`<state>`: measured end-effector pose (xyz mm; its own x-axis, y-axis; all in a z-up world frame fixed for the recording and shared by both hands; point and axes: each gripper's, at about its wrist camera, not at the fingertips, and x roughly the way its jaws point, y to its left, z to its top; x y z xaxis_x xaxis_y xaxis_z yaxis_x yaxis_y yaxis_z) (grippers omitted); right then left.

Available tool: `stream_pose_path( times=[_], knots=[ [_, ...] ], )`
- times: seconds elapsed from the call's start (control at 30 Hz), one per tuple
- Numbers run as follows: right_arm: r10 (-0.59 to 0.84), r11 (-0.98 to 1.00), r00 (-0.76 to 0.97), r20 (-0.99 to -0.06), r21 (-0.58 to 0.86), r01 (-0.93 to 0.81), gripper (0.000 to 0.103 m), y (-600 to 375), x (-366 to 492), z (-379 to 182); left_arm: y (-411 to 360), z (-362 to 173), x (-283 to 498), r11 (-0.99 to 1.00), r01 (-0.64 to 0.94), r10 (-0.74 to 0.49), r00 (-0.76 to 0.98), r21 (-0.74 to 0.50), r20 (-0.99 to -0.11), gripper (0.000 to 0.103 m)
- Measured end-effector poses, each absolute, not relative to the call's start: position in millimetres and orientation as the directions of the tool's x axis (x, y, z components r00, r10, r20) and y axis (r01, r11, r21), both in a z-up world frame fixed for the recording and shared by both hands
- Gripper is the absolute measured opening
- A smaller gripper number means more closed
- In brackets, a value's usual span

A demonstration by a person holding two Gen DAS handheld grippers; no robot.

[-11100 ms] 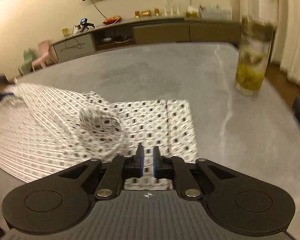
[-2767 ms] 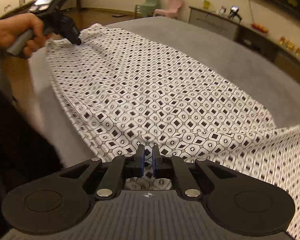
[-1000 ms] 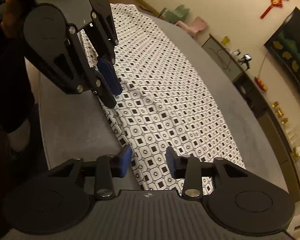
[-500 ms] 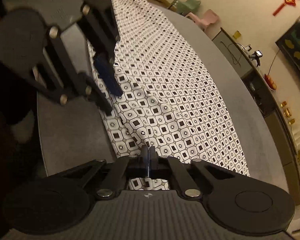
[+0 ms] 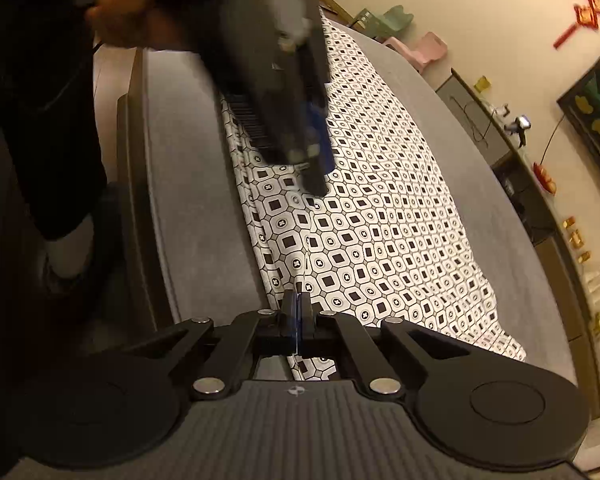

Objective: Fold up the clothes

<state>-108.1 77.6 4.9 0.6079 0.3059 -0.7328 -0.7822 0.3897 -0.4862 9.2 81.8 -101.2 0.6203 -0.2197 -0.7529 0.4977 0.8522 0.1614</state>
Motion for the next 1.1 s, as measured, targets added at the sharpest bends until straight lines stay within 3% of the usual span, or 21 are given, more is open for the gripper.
stream_pose_path(
  times=[0.2,0.3,0.43,0.53,0.63,0.73,0.97,1.07,1.1],
  knots=[
    [0.245,0.319,0.691,-0.681,-0.616,-0.720,0.000,90.8,-113.2,-9.8,99.3,-102.8,118.6,0.931,0.300,-0.020,0.614,0.210,-0.789,0.018],
    [0.246,0.377,0.684,-0.687,-0.582,-0.720,0.000,87.3,-109.4,-7.4,108.9,-105.5,143.3,0.948,0.231,0.034,0.615,0.221,-0.788,0.019],
    [0.341,0.560,0.529,-0.777,-0.284,-0.778,0.000,48.4,-105.6,15.4,108.3,-105.9,156.1,0.947,0.205,0.069,0.622,0.247,-0.780,0.015],
    [0.409,0.731,0.516,-0.753,-0.067,-0.679,0.001,-12.8,-87.4,40.6,106.6,-107.5,161.1,0.943,0.211,0.069,0.631,0.257,-0.772,0.012],
    [0.238,0.923,0.650,-0.722,-0.042,-0.384,0.006,-95.0,-43.4,45.9,106.8,-109.1,174.3,0.944,0.199,0.080,0.636,0.263,-0.767,0.012],
    [0.001,0.987,0.627,-0.779,-0.099,-0.126,0.006,-169.8,-9.4,19.5,108.6,-110.4,191.4,0.943,0.173,0.109,0.644,0.283,-0.757,0.012],
    [-0.081,0.993,0.603,-0.794,-0.115,-0.017,0.010,-218.0,-27.8,6.8,117.1,-109.3,229.3,0.952,0.084,0.171,0.655,0.295,-0.736,0.012],
    [-0.101,0.994,0.607,-0.788,-0.109,0.024,0.032,-230.1,-22.5,7.7,116.9,-95.8,214.9,0.975,0.073,0.113,0.648,0.209,-0.753,0.012],
    [-0.110,0.993,0.616,-0.780,-0.107,0.042,0.032,-234.0,-21.3,9.3,114.2,-90.2,203.3,0.977,0.100,0.077,0.656,0.189,-0.750,0.015]
  ],
)
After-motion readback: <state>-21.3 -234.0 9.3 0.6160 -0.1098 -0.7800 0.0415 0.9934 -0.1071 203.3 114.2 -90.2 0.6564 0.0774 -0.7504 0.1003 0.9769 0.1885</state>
